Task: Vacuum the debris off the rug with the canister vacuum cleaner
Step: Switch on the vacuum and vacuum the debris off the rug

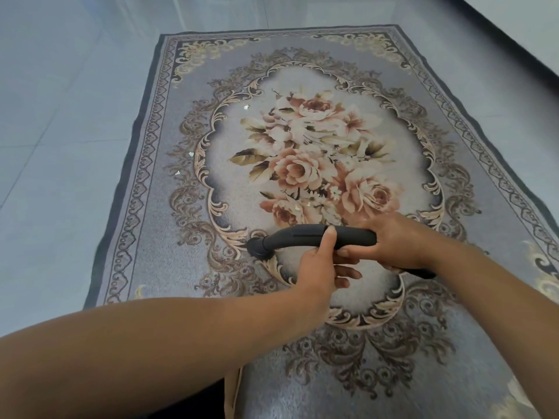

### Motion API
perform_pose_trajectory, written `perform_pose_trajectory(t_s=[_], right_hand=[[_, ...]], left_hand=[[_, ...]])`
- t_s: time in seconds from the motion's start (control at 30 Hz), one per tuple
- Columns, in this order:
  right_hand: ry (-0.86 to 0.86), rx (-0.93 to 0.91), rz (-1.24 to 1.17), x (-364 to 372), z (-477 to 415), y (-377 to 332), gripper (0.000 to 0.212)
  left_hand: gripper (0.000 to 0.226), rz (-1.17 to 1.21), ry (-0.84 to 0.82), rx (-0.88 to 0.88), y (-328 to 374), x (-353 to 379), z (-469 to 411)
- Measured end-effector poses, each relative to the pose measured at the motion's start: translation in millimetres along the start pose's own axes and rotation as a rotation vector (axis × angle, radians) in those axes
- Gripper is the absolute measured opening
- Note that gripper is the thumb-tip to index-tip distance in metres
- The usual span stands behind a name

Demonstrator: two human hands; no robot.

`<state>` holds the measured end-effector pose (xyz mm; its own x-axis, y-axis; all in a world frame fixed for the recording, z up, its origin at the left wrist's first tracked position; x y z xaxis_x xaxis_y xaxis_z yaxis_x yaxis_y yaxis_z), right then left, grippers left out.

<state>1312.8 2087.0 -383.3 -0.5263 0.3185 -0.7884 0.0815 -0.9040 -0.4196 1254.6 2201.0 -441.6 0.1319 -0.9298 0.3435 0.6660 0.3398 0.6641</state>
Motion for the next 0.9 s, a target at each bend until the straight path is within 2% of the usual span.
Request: perform_pose_trajectory(t_s=[0.13, 0.23, 0.27, 0.4, 0.57, 0.8, 0.9], right_hand=[[0.068, 0.004, 0.035, -3.6, -1.1, 4.1, 0.041], [0.107, -0.015, -0.011, -4.7, -5.3, 3.0, 0.069], [0.117, -0.010, -0.007, -4.6, -6.9, 2.1, 0.071], [0.197, 0.041, 0.009, -5.0, -14.2, -8.7, 0.051], [0.325, 0.155, 0.051, -12.3, -31.4, -15.0, 0.055], [0.208, 0.258, -0.006, -8.8, -27.0, -2.5, 0.053], [0.205, 0.269, -0.034, -7.7, -8.2, 10.9, 0.049]], left_hand=[[0.048, -0.007, -0.008, 0.030, 5.0, 1.7, -4.6], [0.046, -0.021, 0.011, 0.062, 14.0, 1.6, -9.3], [0.044, -0.025, 0.023, 0.068, 15.7, 0.3, -10.8], [0.042, -0.047, 0.066, 0.127, 28.1, -7.4, -22.9], [0.045, -0.091, 0.106, 0.161, 55.8, -7.9, -39.9], [0.043, -0.101, 0.063, 0.072, 45.8, 4.9, -43.1], [0.044, -0.137, -0.007, 0.054, 33.2, 17.7, -39.1]])
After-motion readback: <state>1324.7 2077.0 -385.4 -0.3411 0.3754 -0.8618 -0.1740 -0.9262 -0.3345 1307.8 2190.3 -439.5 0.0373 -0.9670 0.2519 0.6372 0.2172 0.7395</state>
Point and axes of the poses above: each hand's wrist, its own z-axis away from the middle knuckle, its own x-axis out of the palm, y = z × x, the point moved 8 cm from there along -z, towards the middle knuckle, and after that the axes turned 1 degree about x, right-handed, at the moved point
